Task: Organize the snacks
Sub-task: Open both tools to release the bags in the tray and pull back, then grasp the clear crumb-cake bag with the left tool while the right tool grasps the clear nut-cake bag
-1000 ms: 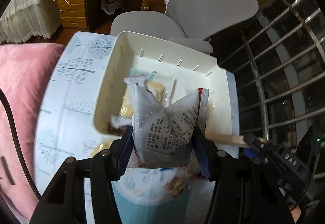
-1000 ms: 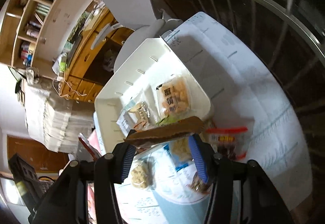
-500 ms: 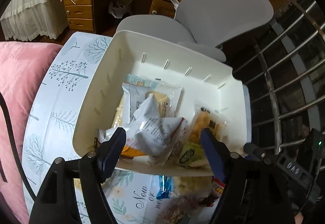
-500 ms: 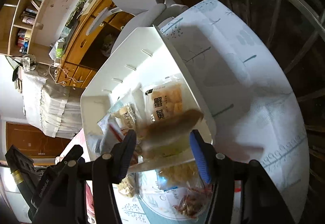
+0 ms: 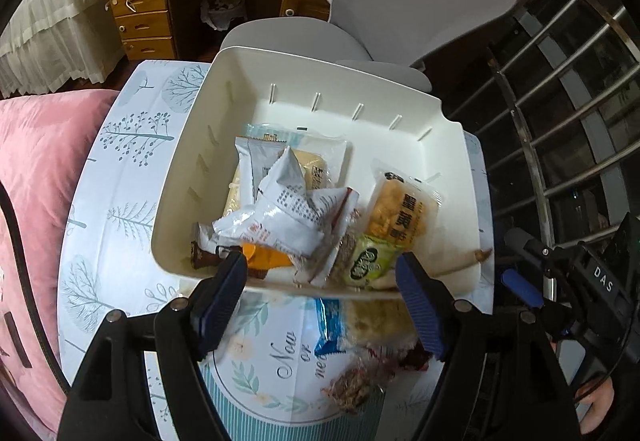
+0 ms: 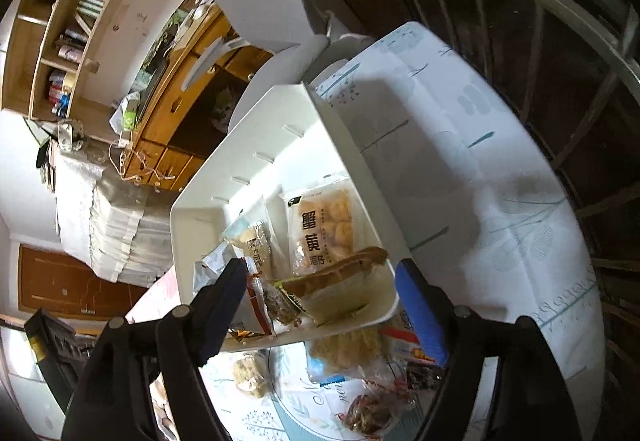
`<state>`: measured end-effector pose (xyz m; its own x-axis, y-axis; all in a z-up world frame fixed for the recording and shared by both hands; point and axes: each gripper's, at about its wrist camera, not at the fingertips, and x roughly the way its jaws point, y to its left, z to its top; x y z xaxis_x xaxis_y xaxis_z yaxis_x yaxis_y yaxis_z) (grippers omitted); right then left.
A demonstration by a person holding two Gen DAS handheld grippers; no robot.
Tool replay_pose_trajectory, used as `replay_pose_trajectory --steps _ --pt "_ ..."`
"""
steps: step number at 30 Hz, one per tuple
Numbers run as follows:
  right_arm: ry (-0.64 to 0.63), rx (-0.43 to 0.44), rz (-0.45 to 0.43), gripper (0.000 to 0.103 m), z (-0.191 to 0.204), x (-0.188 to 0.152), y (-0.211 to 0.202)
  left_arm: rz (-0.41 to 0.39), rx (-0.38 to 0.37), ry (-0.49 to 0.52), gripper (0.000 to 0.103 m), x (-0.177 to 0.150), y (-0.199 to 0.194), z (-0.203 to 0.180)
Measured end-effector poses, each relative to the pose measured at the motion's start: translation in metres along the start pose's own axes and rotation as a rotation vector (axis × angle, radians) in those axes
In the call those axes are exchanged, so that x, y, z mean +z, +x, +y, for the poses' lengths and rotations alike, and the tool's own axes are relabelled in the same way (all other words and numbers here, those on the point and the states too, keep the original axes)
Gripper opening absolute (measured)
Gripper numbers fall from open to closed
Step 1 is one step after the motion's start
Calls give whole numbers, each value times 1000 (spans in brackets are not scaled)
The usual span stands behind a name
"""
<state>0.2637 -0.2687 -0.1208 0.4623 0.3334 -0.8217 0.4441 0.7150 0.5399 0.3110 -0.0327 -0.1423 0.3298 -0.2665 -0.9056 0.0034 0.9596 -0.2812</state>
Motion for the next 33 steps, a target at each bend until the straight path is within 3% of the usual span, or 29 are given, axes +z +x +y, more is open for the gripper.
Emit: replay_pose_trajectory --steps 12,20,33 --pt "4 -39 -64 79 -7 -27 -41 16 -26 28 79 -29 -30 21" --pt "-3 -53 -94 79 -4 -62 -52 38 -47 61 79 -42 -39 50" --pt "42 -118 -190 79 20 -138 -52 113 -131 226 85 -47 -56 105"
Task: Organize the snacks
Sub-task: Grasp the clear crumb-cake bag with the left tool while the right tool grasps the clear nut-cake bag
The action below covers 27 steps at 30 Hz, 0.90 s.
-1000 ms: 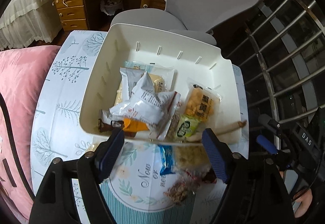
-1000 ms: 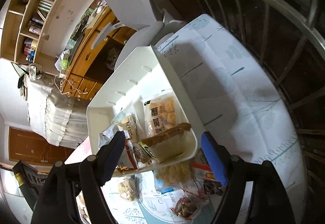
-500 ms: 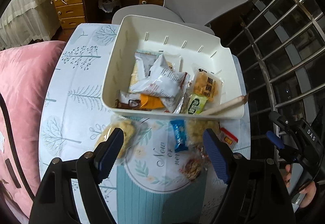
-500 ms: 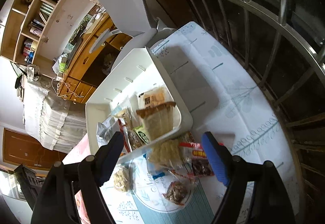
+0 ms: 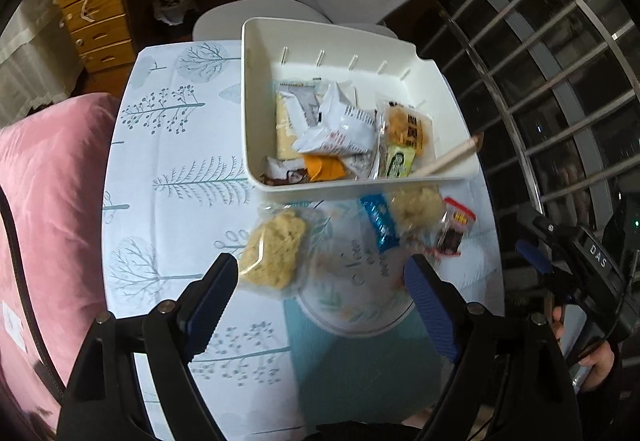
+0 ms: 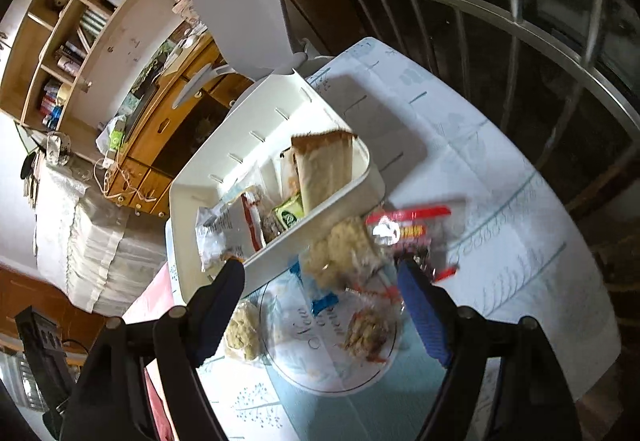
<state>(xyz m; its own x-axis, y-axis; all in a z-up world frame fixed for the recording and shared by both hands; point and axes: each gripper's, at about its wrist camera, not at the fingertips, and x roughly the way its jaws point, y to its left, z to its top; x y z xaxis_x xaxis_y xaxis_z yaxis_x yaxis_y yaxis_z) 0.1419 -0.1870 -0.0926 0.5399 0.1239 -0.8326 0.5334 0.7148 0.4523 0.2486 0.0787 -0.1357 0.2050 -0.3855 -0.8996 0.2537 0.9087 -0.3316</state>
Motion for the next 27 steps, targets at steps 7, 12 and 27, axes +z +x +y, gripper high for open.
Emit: replay_pose_trajectory --steps 7,12,27 --pt "44 -40 -45 79 8 -45 7 61 -17 71 86 -15 9 21" --pt "31 -86 -60 79 10 -73 17 117 -12 91 86 -26 27 30" --pt "-112 -233 -199 79 0 -118 52 196 49 145 86 -25 98 28"
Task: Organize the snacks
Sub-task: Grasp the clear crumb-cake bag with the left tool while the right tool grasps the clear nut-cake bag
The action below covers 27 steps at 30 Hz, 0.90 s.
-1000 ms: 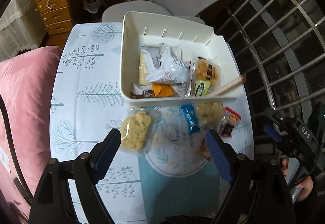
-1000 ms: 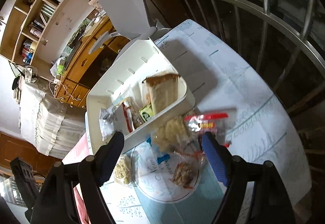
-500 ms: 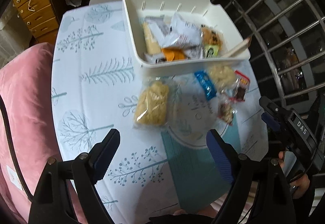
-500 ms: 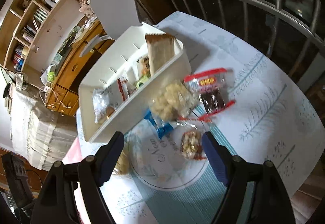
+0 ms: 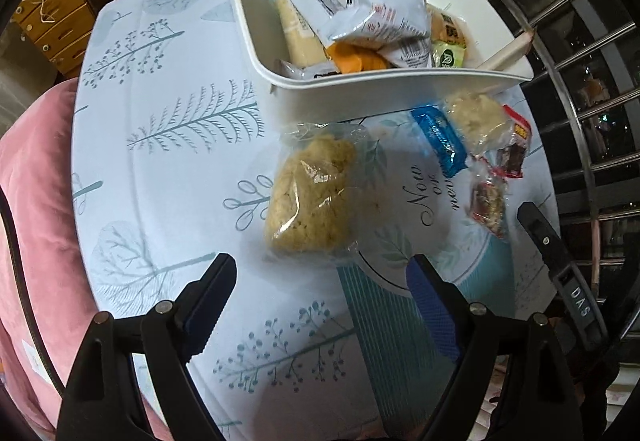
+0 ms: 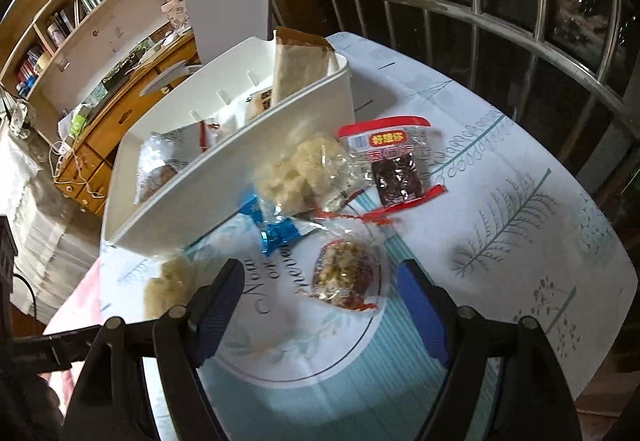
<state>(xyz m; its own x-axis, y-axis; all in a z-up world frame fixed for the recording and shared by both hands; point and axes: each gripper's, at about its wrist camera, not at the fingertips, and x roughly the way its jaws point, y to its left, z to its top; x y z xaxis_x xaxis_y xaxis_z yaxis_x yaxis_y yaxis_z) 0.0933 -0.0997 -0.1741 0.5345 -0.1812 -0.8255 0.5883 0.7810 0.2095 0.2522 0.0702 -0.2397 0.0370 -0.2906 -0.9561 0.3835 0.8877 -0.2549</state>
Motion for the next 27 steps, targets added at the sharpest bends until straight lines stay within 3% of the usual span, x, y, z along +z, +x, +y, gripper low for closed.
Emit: replay_pose_trajectory --steps 9,18,27 --pt "-48 -62 -24 79 -6 -18 34 -16 23 9 86 9 40 -3" --pt "-68 -48 -30 76 -4 -24 50 -56 64 33 85 13 61 -9" --pt "-98 -31 -30 56 6 -28 54 -80 84 36 60 14 72 -8"
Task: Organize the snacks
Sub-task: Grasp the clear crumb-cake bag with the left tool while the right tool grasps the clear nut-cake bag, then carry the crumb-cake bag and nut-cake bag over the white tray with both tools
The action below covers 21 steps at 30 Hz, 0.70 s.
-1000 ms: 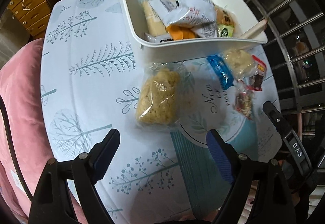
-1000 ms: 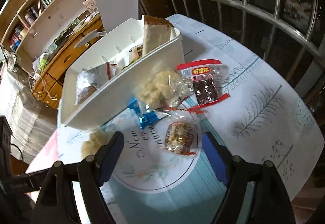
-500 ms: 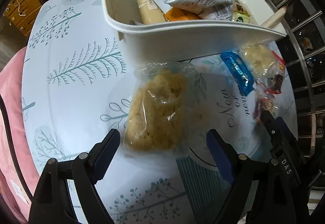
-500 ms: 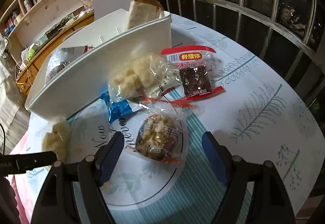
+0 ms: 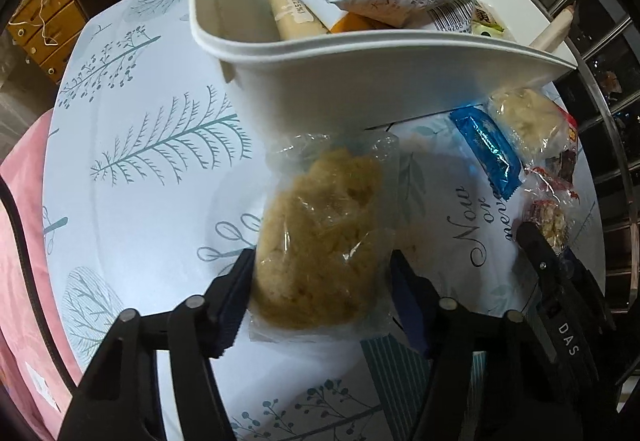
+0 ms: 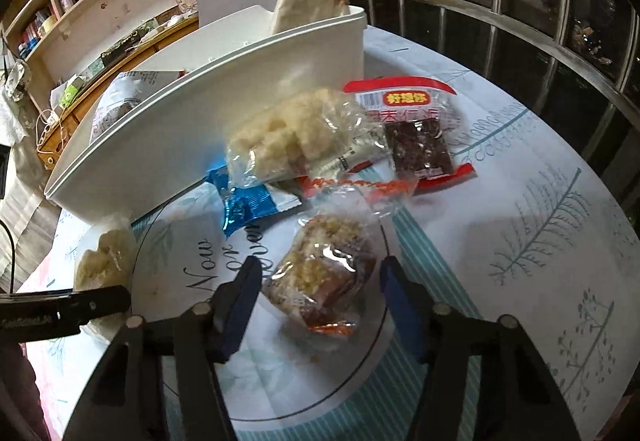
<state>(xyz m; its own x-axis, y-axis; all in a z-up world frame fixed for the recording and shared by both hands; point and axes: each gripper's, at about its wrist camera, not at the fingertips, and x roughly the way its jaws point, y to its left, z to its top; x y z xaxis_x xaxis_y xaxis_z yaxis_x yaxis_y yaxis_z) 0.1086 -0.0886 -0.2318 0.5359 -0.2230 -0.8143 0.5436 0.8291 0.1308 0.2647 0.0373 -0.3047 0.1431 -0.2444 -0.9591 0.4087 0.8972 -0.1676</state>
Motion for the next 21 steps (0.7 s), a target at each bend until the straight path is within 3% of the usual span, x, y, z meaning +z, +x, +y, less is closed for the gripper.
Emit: replay_pose_trajectory --steps 2,10,21 --pt "-4 3 3 49 2 -1 0 6 -14 1 57 -1 -3 3" --pt "43 -7 69 46 1 4 -3 43 -22 -4 57 -14 -20 12" --pt "69 87 117 44 5 -1 -32 35 -26 -42 56 -29 -67 24"
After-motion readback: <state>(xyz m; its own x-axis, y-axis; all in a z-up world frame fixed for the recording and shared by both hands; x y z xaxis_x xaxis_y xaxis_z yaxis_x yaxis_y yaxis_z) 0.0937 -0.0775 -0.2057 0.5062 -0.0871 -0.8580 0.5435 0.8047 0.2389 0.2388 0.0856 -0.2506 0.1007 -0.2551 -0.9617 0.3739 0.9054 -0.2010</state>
